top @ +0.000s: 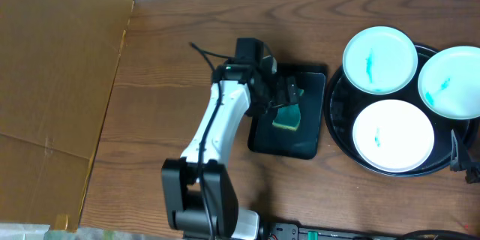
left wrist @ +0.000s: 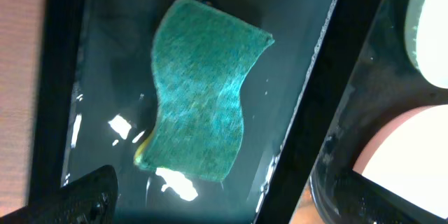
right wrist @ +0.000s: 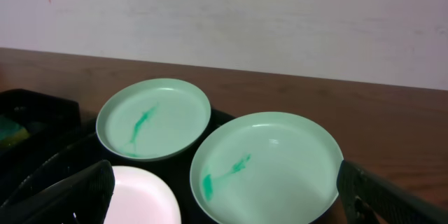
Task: Clean dirty plates on tray and stack at the side
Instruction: 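Reach the left gripper down to the green sponge in the black tray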
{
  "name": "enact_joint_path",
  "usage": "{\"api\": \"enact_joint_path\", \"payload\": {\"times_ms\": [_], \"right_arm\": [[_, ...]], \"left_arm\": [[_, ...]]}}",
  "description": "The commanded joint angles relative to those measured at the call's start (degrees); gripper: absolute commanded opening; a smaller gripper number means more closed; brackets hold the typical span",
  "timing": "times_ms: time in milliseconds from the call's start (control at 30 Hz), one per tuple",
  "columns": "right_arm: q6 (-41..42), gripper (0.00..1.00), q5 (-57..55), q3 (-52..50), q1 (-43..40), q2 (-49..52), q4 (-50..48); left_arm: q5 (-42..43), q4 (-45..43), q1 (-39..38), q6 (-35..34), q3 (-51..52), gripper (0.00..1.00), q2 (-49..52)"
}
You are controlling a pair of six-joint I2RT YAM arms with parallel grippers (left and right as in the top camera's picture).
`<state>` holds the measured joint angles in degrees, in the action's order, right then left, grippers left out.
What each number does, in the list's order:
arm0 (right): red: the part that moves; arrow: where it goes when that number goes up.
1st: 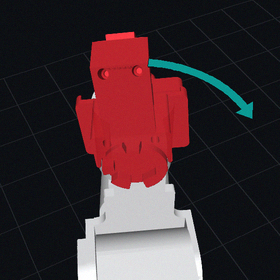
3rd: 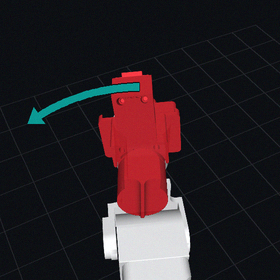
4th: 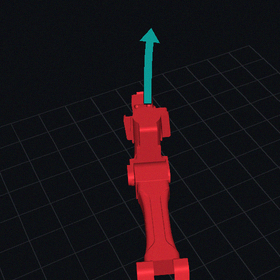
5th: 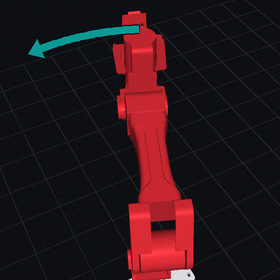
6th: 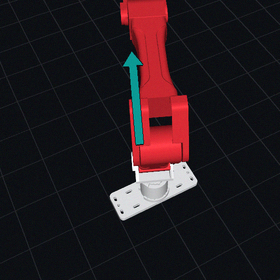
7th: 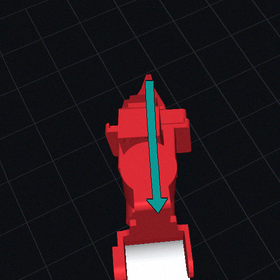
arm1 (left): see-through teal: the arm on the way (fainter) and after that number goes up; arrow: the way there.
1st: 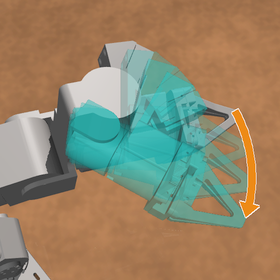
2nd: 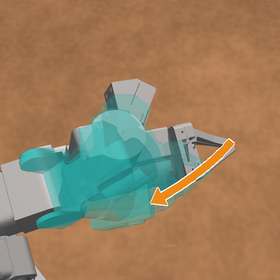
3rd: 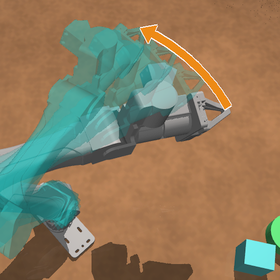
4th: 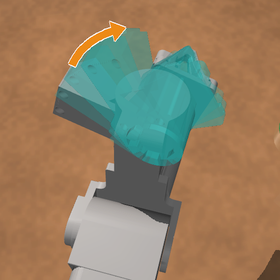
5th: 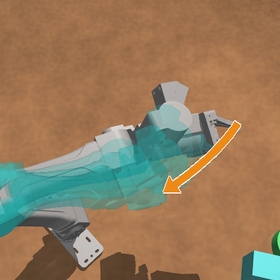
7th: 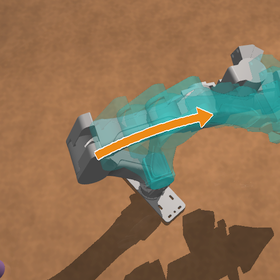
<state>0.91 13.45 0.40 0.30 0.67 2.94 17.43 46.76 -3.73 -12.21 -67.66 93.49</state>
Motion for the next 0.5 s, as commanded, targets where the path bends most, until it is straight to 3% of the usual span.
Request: {"api": "enact_joint_path", "payload": {"times_ms": [0,233,400,467], "right_arm": [[0.7,0.99,-0.1,-0.1,0.5,-0.3,0.2],[0.7,0.99,-0.1,-0.1,0.5,-0.3,0.2],[0.7,0.99,-0.1,-0.1,0.5,-0.3,0.2],[0.7,0.99,-0.1,-0.1,0.5,-0.3,0.2]], "left_arm": [[-0.6,-0.9,-0.7,-0.3,-0.7,0.98,3.0],[-3.7,-1.0,-1.0,-0.3,-0.7,1.0,9.4],[-3.8,-1.0,-1.2,-0.3,-0.7,0.86,12.7],[-3.8,-1.1,-1.5,-0.3,-0.7,0.86,13.8]]}}
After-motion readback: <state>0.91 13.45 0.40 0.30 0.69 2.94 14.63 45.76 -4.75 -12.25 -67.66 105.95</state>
